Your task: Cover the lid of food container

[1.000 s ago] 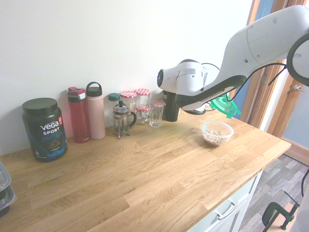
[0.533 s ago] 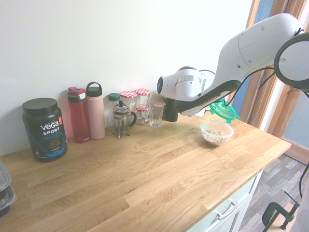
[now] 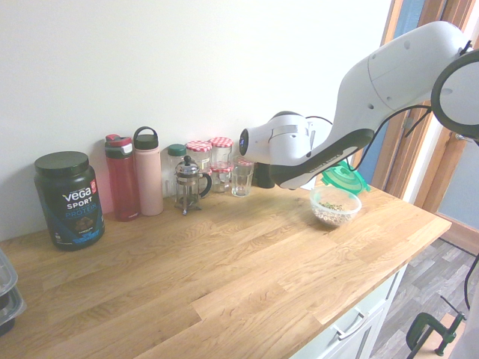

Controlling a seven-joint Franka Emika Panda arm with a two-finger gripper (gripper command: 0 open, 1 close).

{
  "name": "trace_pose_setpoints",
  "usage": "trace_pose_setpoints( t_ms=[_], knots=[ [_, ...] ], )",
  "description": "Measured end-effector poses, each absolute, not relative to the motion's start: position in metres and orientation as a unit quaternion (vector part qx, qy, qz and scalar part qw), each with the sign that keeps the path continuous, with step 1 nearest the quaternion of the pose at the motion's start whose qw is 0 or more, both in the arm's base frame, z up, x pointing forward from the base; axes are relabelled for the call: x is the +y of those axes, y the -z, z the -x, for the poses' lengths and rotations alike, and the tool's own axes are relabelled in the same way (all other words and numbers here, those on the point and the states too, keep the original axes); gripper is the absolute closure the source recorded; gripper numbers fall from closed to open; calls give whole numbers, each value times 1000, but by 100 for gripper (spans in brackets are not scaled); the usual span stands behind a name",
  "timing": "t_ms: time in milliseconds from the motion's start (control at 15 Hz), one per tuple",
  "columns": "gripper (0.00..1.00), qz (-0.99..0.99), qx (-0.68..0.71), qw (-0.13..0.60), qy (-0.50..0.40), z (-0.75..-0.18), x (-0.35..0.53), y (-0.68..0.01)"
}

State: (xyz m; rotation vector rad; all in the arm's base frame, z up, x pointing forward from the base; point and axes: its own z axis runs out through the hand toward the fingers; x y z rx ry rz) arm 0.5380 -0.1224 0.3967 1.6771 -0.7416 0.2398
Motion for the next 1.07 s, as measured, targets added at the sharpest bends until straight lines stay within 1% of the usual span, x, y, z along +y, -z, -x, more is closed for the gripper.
trace_pose_setpoints(
  t_ms=[1000, 1067],
  knots=[
    [100, -731, -316, 594, -116, -510, -104, -413],
    [0, -733, -314, 592, -117, -507, -101, -413]
  ],
)
